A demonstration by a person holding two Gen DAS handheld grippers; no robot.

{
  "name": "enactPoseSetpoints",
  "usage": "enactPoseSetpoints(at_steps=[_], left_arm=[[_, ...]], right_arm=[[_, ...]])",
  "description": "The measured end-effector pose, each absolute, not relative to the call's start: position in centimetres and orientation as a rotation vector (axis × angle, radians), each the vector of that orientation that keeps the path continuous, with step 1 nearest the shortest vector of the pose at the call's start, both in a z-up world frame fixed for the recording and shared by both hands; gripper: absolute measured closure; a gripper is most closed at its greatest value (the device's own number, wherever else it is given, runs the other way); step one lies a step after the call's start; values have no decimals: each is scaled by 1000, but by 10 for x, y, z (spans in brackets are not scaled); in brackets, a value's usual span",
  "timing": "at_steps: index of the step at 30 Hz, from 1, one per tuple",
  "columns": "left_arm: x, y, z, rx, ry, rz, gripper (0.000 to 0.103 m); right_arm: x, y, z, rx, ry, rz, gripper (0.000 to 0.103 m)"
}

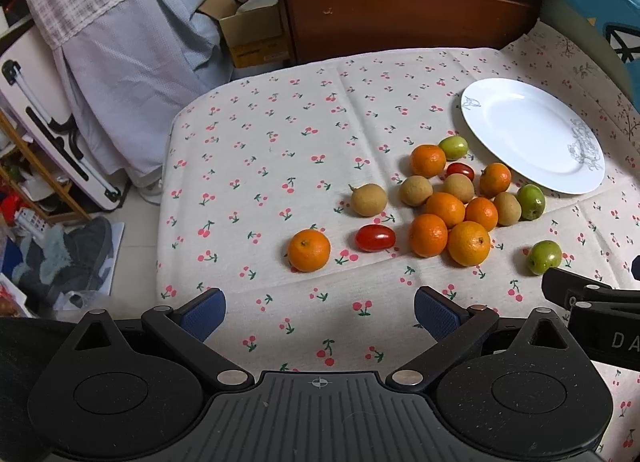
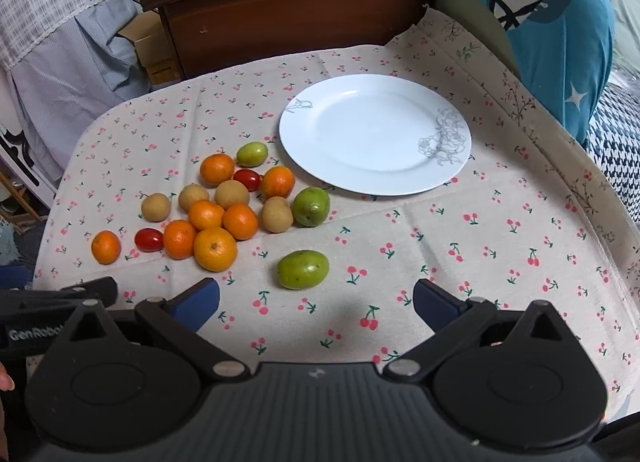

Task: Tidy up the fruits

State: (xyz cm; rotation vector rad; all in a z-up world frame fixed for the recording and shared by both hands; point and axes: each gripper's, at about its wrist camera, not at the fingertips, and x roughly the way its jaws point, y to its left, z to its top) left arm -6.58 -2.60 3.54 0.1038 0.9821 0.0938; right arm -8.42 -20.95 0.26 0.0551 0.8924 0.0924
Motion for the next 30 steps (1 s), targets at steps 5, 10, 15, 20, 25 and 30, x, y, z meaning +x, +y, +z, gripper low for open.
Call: enactPoseSetpoints(at_steps=[5,10,15,20,25,30], left_arm=[[-66,-30,37,119,978,90,2],[-66,-31,38,118,977,93,2],[-66,-30,39,116,977,93,2],[-66,-28,37,111,980,93,2],[-66,-27,35,103,984,91,2],[-66,-27,34,95,983,89,3]], right_arm=[[-84,-210,4,67,891,97,1],[-83,-210,5,75,889,97,1],[-84,-209,5,72,888,96,1],[-83,-209,5,68,889,97,1],[-82,-209,4,62,890,96,1],[-82,-209,3,66,883,99,1]])
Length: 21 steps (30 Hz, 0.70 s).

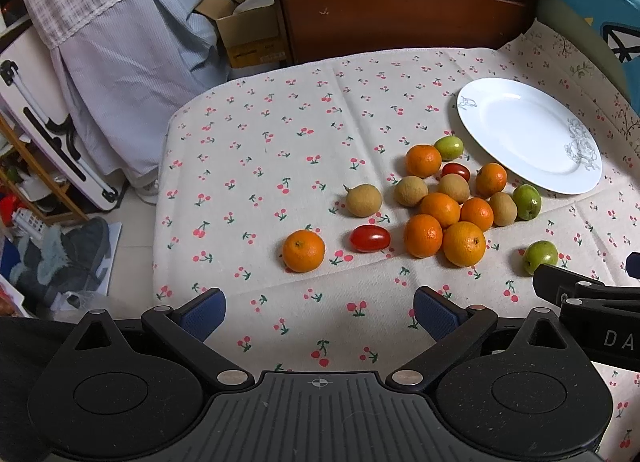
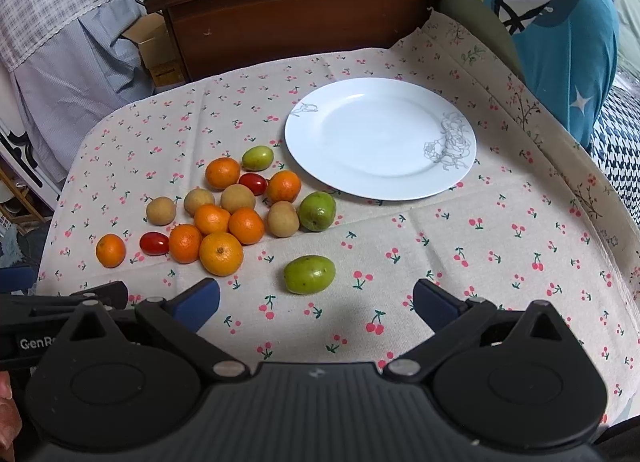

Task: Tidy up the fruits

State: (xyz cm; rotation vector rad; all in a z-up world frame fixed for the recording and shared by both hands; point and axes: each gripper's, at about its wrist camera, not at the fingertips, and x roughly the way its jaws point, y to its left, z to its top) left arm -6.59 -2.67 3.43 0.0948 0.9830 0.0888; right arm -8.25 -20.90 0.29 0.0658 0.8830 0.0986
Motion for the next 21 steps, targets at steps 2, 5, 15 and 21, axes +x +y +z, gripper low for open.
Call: enactPoseSetpoints(at_steps=[2,5,15,21], left_arm=[[-66,-27,34,92,982,88,3],[-66,-26,33,79,983,89,3],[-66,-24,31,53,978,71,3],[-66,-19,32,48,962,7,2]], right_arm=[[-83,-209,2,71,884,101,1],[-82,-209,2,75,883,103,1],[-83,-210,1,94,873,119,2],[-86,-223,6,143,864,152,3]])
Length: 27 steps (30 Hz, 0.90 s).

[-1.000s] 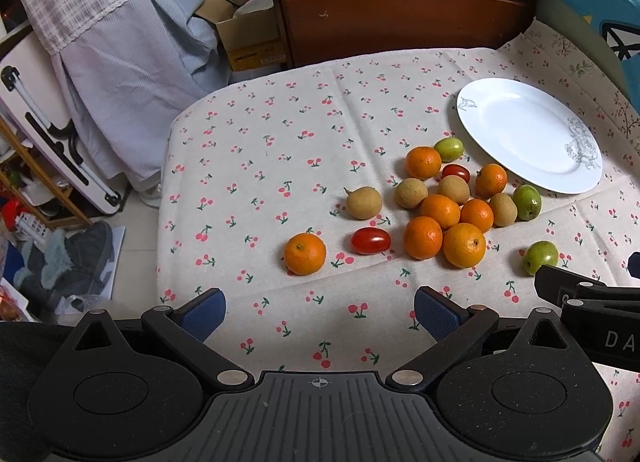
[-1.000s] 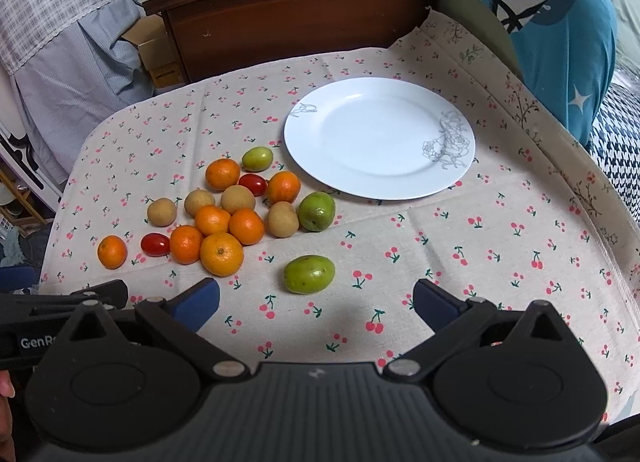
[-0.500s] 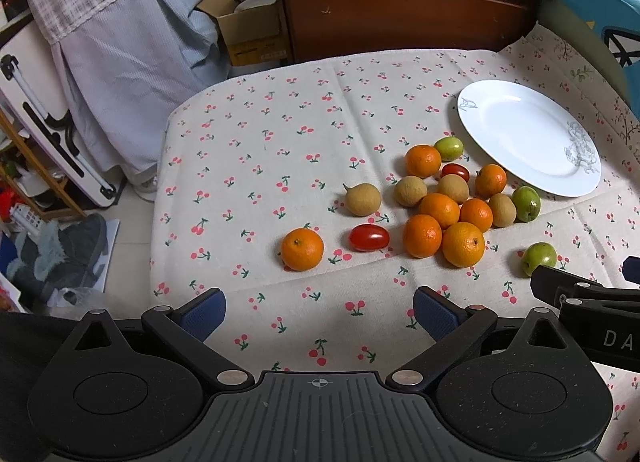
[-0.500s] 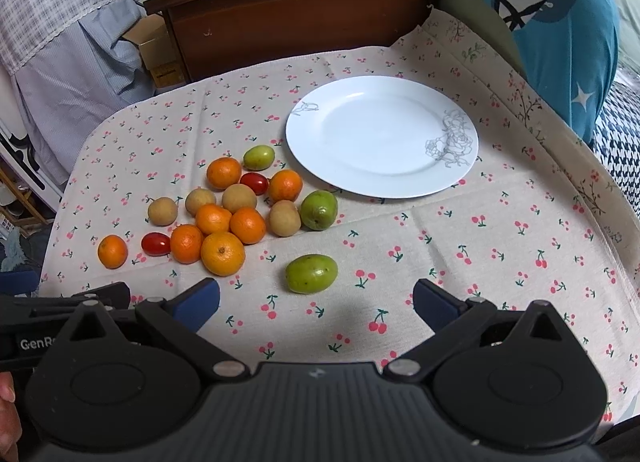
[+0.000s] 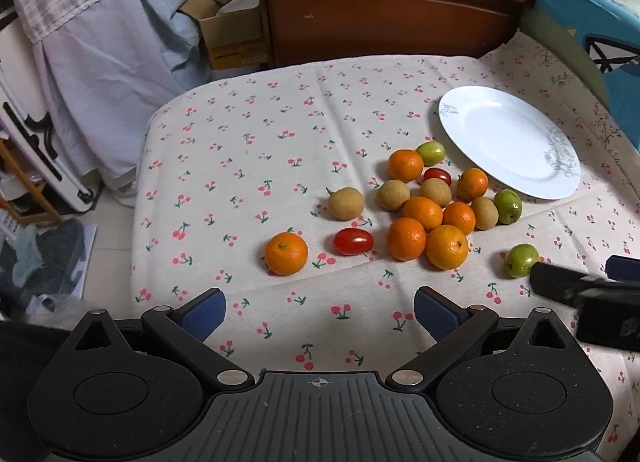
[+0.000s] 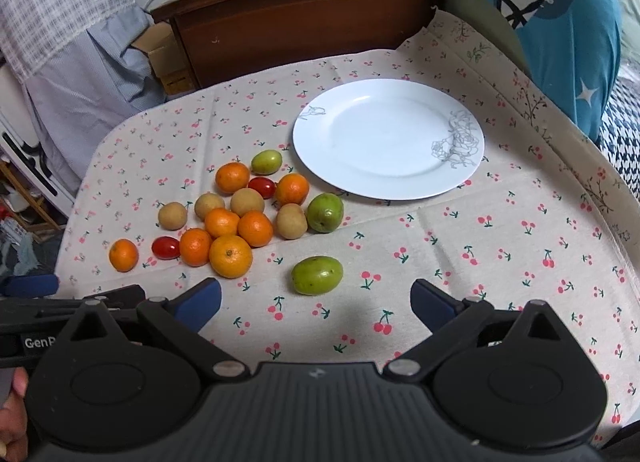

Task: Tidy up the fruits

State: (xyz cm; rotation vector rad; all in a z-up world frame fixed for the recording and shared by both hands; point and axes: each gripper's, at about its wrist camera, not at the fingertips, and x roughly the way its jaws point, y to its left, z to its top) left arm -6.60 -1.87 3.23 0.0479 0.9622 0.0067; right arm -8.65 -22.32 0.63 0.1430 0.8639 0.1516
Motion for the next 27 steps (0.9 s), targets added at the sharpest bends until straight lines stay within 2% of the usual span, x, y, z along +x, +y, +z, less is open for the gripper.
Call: enactPoseSetpoints(at_steps=[10,17,19,23,27], left_arm=[[-59,22,37,-9,956,-30,2],[-61,23,26,68,951,-68,2],[-57,22,21,81,953,-64,2],[-50,19,16,113,919,-49,4],[-44,20,10,113,899,-59,4]], right_arm=[[-91,-278,17,309,844,60,3],[-94,-280,10,332,850,48,3],[-94,-276,6,328,854,62,5],[-94,-267,-3,325,863,82,15],[-92,-260,-10,329,862,112,19]])
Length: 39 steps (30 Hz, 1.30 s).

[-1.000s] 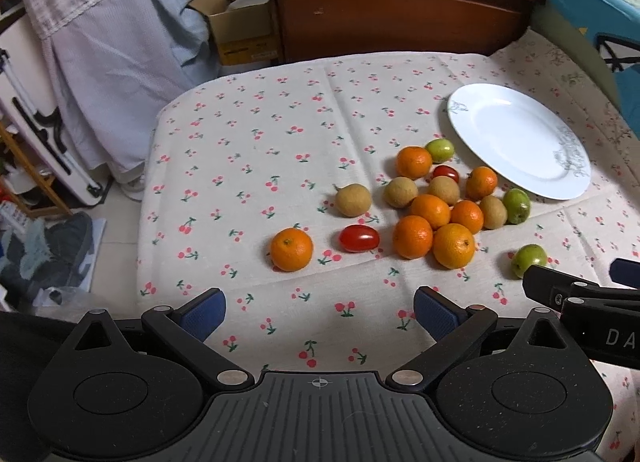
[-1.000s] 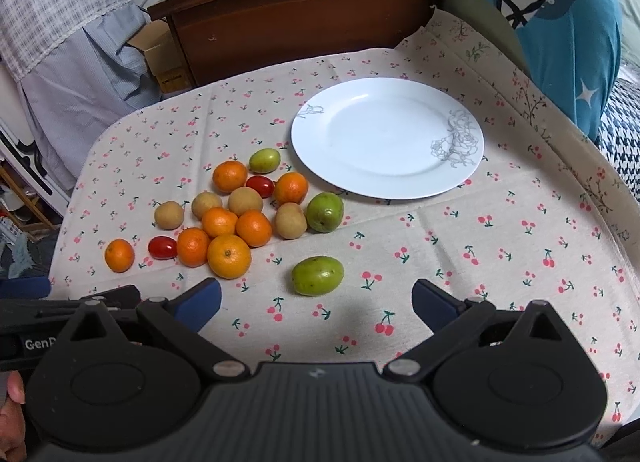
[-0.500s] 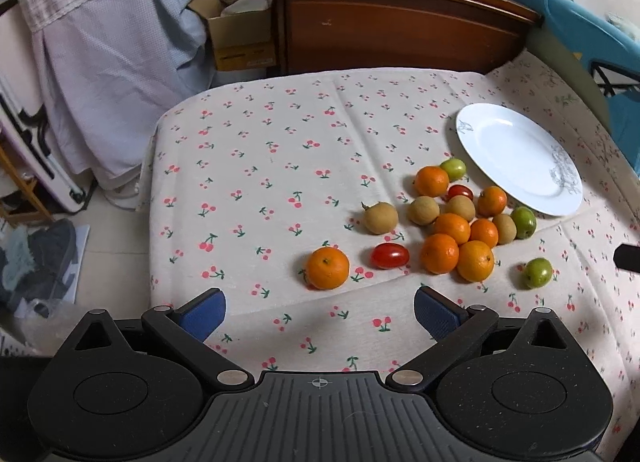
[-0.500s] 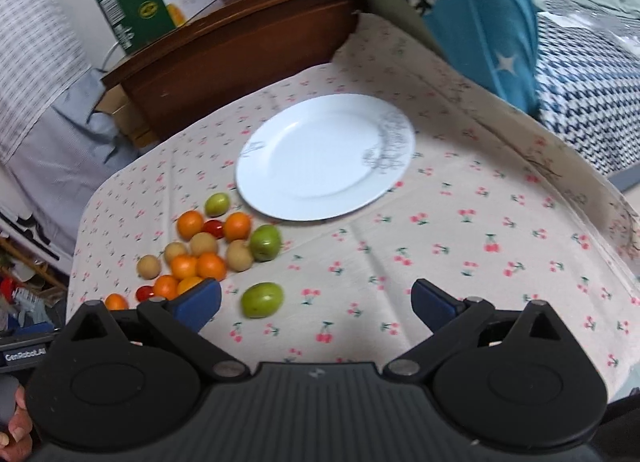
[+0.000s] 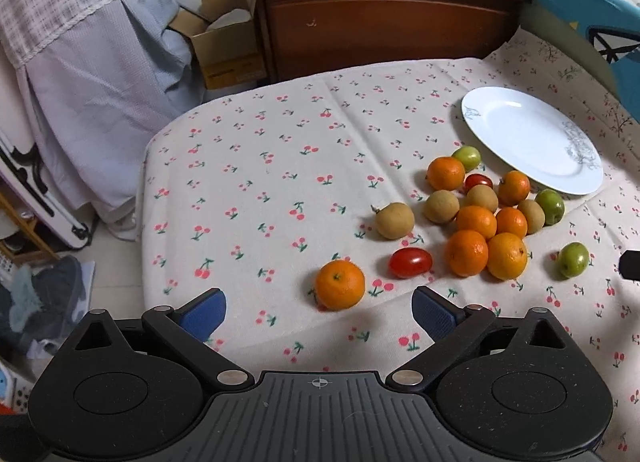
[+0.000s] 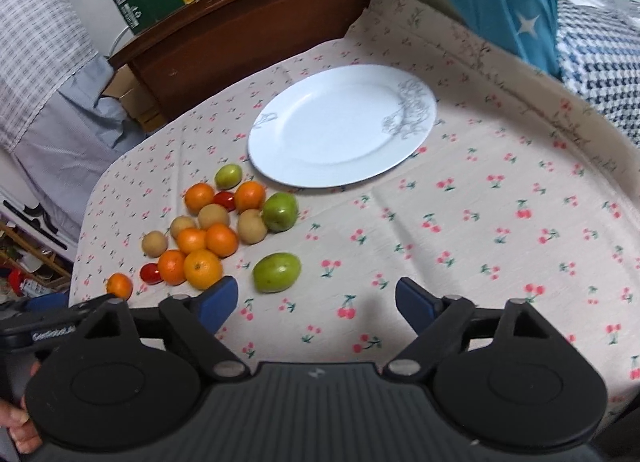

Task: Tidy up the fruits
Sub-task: 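Grasp an orange mandarin with the left tool while the right tool grasps a green fruit, then carry both fruits onto the white plate and open both tools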

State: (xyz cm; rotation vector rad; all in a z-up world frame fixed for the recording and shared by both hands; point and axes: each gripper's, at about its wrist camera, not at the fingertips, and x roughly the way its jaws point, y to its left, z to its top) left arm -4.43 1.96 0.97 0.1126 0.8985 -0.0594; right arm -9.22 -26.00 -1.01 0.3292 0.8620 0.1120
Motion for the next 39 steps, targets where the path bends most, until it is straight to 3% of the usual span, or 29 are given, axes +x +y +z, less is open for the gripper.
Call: enactPoseSetpoints(at_steps=[6,14,18,21,24,28,39], left_arm=[[-37,22,2,103,887,-70,17],[-29,20,-10,73,899,-100,43],[-27,19,-13,67,901,-109,48],[-27,20,-14,64,894,-109,58],[-27,19,-14,60,888,-119,60],[-27,18,-13,52,871,-135,75],[-36,15,2,20,819,-153,75]], right_arm=[[-87,-245,-18,280,829,154,33],[-77,-234,-29,234,817,184,53],[-74,-229,-34,227,819,193,59],[-71,-226,-38,214,824,200,67],[-69,-224,-40,209,816,198,69],[-68,-223,-40,203,803,198,69],[-69,-223,-34,222,782,220,70]])
